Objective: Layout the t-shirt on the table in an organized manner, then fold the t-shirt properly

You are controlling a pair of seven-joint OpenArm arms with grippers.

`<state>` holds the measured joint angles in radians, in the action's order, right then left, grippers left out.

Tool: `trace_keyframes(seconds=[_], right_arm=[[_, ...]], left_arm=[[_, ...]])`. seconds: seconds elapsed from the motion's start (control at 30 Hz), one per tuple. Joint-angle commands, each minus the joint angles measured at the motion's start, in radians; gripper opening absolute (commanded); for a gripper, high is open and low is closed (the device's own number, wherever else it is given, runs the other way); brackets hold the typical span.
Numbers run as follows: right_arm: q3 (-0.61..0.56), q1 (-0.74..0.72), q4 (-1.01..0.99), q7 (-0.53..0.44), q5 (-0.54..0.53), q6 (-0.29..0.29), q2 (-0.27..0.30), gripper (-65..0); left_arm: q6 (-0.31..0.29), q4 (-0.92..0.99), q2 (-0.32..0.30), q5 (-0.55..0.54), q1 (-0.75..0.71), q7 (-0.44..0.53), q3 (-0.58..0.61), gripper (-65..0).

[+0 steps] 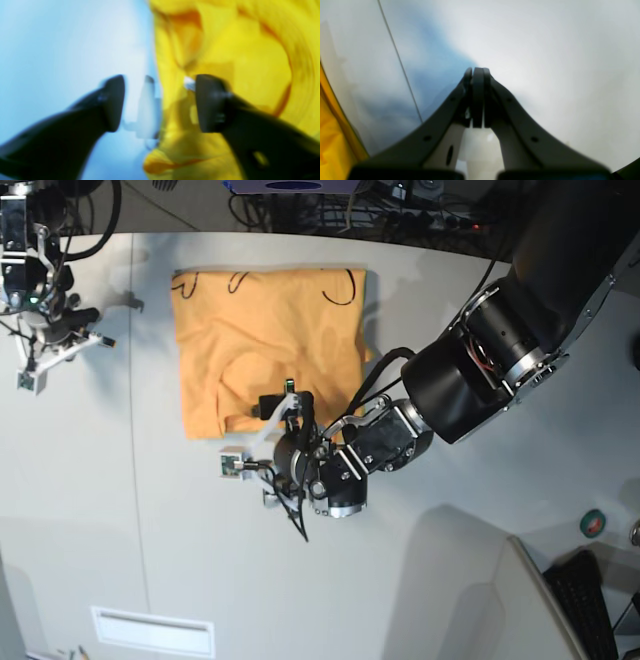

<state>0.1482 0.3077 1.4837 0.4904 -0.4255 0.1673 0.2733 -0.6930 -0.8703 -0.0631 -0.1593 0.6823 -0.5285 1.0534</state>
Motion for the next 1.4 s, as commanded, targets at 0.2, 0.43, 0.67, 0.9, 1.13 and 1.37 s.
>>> trace_keyframes(seconds=[0.2, 0.43, 0.67, 0.9, 1.13, 1.37], right_arm=[[0.004, 0.000, 0.027, -0.022, 0.004, 0.001, 0.013, -65.0], [0.012, 0.109, 0.186, -0.022, 0.004, -0.001, 0.028, -65.0], [0.023, 0.311, 0.343, -0.022, 0.003, -0.001, 0.090, -65.0], [0.024, 0.631, 0.427, -0.019, 0.000, -0.001, 0.106, -65.0], [-0.088, 0.845, 0.389, -0.019, 0.003, -0.001, 0.106, -65.0], [-0.533, 0.583, -0.047, -0.022, 0.001, -0.001, 0.136, -65.0]], left_arm=[[-0.005, -0.175, -0.034, -0.016, 0.001, -0.117, -0.276, -16.3], [-0.005, -0.562, -0.162, 0.100, -0.330, -0.226, -0.615, -65.0], [-0.005, -0.832, -0.252, 0.149, -0.846, -0.064, -1.010, -65.0], [-0.005, -0.930, -0.271, 0.111, -1.257, 0.041, -1.321, -65.0], [-0.005, -0.841, -0.264, 0.109, -1.489, 0.044, -1.410, -65.0], [-0.005, -0.442, -0.188, 0.123, -1.418, 0.206, -1.410, -65.0]])
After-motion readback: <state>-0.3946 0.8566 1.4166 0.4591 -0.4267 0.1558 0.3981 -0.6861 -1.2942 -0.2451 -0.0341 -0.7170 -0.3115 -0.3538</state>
